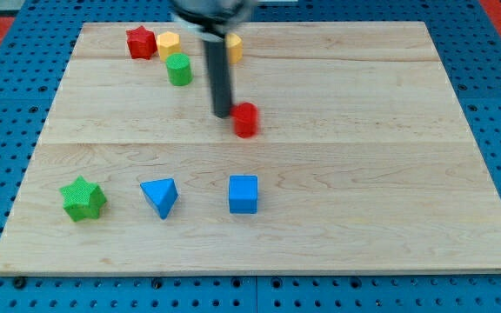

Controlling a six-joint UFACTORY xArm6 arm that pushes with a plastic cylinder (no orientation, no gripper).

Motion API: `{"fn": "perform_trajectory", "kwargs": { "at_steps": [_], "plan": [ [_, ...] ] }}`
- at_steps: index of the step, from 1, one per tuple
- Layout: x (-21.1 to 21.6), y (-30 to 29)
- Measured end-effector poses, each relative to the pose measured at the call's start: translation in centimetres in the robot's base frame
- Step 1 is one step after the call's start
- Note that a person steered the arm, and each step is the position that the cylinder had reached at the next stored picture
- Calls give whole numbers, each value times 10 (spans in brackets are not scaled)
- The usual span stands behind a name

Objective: Slide the red circle to the top right of the blue cube

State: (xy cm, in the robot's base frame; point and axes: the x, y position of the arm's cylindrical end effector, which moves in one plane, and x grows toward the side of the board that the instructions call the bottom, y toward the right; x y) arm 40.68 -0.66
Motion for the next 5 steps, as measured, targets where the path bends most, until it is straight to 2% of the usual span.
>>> {"fn": "perform_trajectory", "kwargs": {
  "at_steps": [1,2,3,4,5],
  "plan": [
    [0,24],
    [-27,28],
    [14,69],
    [26,68],
    [3,67]
  ]
}}
